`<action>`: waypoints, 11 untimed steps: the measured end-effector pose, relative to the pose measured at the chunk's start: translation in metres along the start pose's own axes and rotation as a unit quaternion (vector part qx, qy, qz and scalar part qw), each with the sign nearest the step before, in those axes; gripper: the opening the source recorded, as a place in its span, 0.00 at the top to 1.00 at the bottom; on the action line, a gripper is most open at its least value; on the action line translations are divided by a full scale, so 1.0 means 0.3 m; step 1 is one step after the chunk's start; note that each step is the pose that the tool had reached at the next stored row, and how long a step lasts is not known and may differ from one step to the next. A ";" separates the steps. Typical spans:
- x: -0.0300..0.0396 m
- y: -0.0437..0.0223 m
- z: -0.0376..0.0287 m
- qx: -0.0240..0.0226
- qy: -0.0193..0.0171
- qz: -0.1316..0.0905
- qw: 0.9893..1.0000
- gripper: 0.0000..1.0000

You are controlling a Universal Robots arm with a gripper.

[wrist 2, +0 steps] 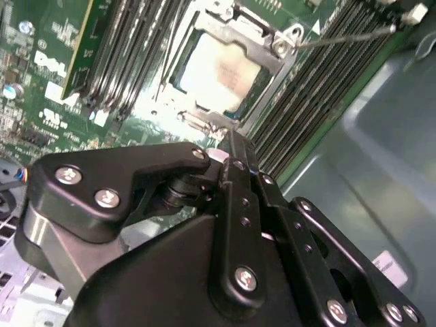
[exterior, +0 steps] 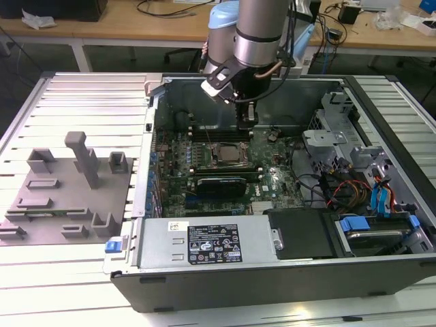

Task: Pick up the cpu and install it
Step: 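Close the cpu cover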

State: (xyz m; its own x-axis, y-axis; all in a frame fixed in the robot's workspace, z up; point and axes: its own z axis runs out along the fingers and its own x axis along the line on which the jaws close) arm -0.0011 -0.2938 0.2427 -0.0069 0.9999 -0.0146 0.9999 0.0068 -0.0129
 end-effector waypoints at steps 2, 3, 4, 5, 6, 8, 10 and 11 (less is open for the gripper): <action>0.000 -0.011 0.011 0.000 -0.001 0.000 1.000 0.89; 0.000 -0.016 0.015 0.000 -0.001 0.000 1.000 0.89; 0.000 -0.021 0.019 0.000 -0.001 0.000 1.000 0.89; 0.000 -0.027 0.022 0.000 -0.002 0.000 1.000 0.89; -0.001 -0.034 0.026 0.000 -0.002 0.000 1.000 0.89; -0.006 -0.050 0.033 0.000 -0.002 0.000 1.000 0.89; -0.014 -0.059 0.039 0.000 -0.003 0.000 1.000 0.89; -0.021 -0.062 0.042 0.000 -0.003 0.000 1.000 0.89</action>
State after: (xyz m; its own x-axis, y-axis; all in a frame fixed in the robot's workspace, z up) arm -0.0200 -0.3006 0.2305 -0.0078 0.9998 -0.0207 0.9999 0.0075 -0.0129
